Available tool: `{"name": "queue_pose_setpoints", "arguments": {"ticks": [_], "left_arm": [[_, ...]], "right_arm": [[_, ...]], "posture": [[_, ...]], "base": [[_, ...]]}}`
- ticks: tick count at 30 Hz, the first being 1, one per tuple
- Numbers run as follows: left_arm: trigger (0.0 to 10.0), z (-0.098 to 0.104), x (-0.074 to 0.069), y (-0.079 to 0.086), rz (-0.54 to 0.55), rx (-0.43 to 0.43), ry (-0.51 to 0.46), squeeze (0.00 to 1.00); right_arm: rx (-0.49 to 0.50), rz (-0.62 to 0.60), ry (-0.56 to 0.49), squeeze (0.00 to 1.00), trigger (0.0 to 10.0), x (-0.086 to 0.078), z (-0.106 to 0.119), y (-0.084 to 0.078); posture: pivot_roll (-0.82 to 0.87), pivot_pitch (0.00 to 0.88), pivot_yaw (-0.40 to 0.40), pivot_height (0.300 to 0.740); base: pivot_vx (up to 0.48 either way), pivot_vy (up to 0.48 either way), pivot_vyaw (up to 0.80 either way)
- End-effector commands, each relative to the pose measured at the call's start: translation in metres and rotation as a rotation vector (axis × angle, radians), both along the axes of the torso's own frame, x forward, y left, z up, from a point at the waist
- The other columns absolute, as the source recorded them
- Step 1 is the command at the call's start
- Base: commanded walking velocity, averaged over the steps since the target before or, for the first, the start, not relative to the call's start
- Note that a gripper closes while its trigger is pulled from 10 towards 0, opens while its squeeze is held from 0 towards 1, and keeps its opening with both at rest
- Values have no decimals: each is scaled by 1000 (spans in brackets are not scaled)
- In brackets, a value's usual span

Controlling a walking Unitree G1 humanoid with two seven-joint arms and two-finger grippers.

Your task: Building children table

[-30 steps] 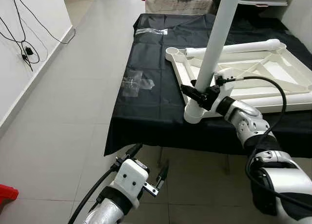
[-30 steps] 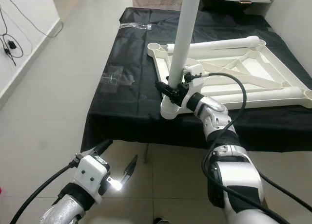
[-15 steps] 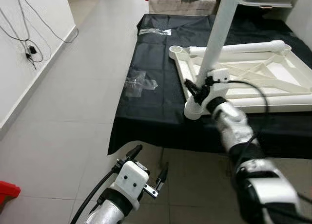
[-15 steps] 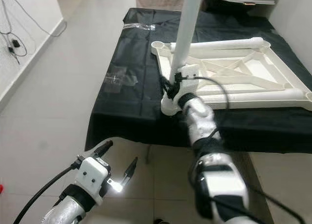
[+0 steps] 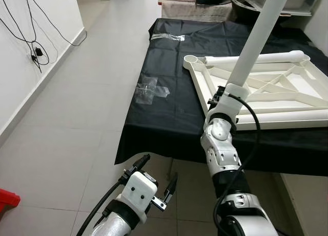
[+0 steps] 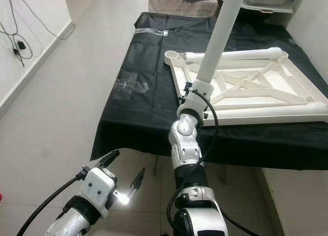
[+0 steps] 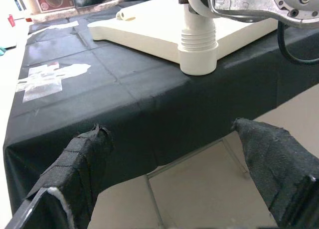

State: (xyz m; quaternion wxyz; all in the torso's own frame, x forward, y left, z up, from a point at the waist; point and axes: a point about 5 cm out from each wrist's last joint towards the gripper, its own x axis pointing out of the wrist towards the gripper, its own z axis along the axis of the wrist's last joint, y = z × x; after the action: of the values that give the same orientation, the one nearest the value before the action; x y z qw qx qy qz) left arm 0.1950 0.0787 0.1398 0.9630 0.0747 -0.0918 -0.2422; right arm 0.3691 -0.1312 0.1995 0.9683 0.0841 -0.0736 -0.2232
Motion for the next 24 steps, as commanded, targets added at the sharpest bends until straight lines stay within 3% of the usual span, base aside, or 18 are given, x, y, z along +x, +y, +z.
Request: {"name": "queue_pose_setpoints", "arguments": {"ticks": [1,3,4,7,8,14,16,17,19,24], "left_arm": [[10000,-6,-3,-2,-16,10,23,0],[10000,-7,-3,-2,-19,11,25,0],[10000,-7,-2,-2,-21,11,27,0],[10000,-7,-2,-2,-23,10,28,0],[10000,-6,-1,-2,-25,10,28,0],[10000,-6,0,-3,-24,10,27,0],[10000,-6,0,-3,-26,9,28,0],[10000,-6,0,-3,-26,9,28,0],[10000,-6,1,-3,-24,10,28,0],[10000,-6,1,-3,-22,11,28,0]], "right_arm": [[112,17,64,0,10000,-2,-18,6],[106,73,18,0,10000,-1,-12,13],[100,139,-28,1000,10000,-2,-6,20],[86,186,-60,1000,10000,-4,-2,24],[50,239,-79,0,10000,-6,2,21],[32,356,-124,0,10000,-7,7,13],[-28,496,-195,0,10000,-6,16,5],[-28,496,-195,0,10000,-6,16,5],[-77,676,-177,0,10000,-2,15,-2],[-118,792,-160,0,10000,1,15,-6]], "posture": [[93,161,-33,740],[91,162,-34,740],[88,167,-33,740],[88,167,-34,740],[86,170,-35,740],[83,172,-34,740],[84,174,-32,740],[84,174,-32,740],[83,174,-33,740],[83,174,-34,740]], "base": [[0,0,0],[0,0,0],[0,0,0],[0,0,0],[0,0,0],[0,0,0],[0,0,0],[0,0,0],[0,0,0],[0,0,0]]}}
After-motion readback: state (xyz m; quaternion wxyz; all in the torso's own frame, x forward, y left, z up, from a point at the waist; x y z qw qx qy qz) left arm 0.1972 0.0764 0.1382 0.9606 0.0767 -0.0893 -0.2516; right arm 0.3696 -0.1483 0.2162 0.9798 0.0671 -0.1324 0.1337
